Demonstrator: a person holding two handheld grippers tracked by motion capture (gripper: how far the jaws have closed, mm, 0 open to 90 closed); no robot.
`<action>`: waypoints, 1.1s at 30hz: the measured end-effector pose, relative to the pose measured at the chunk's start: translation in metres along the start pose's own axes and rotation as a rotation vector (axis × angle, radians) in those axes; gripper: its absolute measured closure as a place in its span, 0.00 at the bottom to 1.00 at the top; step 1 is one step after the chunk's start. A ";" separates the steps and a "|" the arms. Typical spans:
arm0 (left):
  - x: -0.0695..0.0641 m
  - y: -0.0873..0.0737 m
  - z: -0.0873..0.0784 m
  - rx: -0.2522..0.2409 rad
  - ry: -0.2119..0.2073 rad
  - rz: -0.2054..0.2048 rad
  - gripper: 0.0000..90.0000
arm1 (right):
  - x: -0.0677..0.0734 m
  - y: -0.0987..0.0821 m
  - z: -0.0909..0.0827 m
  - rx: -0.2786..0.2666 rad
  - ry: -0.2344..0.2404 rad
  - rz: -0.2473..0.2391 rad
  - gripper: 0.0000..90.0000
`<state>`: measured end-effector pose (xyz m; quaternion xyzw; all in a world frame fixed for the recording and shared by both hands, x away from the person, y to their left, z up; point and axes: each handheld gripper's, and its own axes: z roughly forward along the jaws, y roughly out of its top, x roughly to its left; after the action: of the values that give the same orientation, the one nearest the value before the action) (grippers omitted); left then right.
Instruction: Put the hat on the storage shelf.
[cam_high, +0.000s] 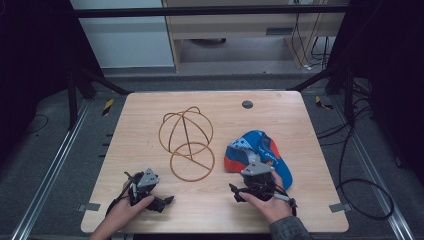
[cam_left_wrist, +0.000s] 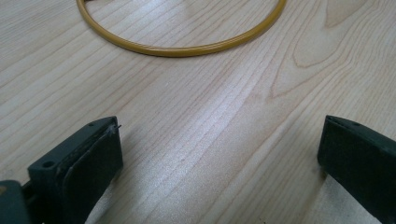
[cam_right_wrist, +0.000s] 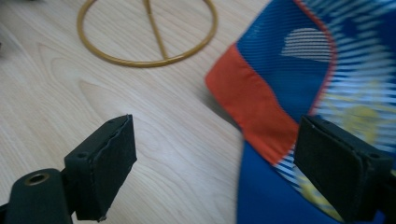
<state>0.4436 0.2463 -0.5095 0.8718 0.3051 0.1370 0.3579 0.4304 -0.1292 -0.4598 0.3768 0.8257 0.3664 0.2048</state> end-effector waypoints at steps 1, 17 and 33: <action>0.000 0.000 0.000 0.000 0.000 0.000 0.00 | -0.003 0.000 -0.002 0.006 -0.003 0.002 0.16; 0.000 0.000 0.000 0.000 -0.002 0.000 0.00 | -0.066 0.018 -0.031 0.139 -0.063 0.030 0.23; 0.000 0.000 0.000 0.000 -0.002 0.000 0.00 | -0.100 0.045 -0.027 0.223 -0.004 0.071 0.38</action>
<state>0.4434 0.2465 -0.5094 0.8721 0.3046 0.1360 0.3580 0.4981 -0.1986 -0.4018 0.4270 0.8471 0.2787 0.1499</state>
